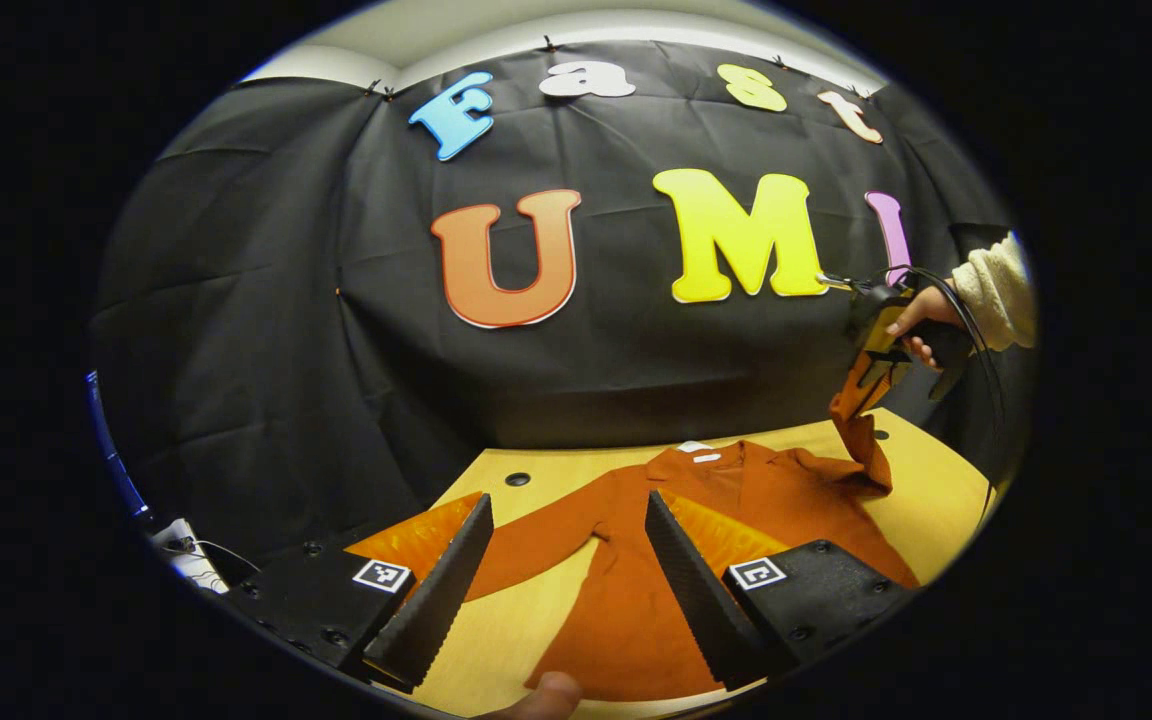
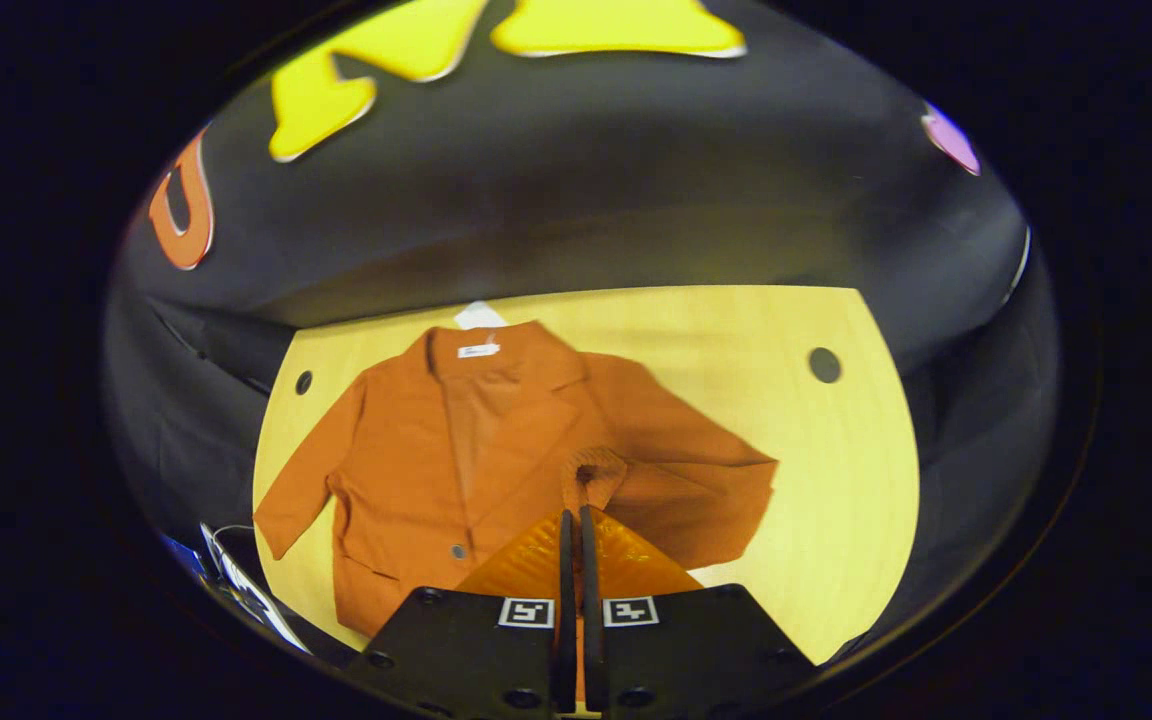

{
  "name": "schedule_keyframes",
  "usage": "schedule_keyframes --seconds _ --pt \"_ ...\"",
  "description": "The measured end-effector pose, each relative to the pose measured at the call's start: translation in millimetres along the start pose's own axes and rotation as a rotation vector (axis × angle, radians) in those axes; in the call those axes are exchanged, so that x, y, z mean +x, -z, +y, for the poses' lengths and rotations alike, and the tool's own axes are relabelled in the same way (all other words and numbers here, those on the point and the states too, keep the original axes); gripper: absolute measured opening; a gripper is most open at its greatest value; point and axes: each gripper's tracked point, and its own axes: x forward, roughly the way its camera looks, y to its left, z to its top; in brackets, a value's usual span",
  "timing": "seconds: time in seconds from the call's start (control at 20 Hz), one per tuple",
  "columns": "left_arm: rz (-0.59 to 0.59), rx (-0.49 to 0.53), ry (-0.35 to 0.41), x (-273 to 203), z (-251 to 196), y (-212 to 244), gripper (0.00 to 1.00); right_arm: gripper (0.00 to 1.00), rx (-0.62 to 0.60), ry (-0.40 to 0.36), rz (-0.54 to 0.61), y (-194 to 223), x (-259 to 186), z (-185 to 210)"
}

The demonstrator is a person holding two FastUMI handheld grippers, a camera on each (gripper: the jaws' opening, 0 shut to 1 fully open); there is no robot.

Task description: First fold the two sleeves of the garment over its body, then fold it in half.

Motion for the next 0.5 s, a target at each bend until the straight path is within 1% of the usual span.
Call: schedule_keyframes --seconds 0.25,0.4,0.5 --pt "0.032 -0.016 -0.055 2 45 17 0.99 0.04 -0.089 -0.047 0.021 1 37 93" --pt "0.056 -0.024 -0.080 4 61 30 0.99 0.03 -0.163 -0.090 -0.006 -4 56 146" --pt "0.063 -0.027 -0.103 3 70 37 0.99 0.04 -0.202 -0.103 0.007 -3 73 176"
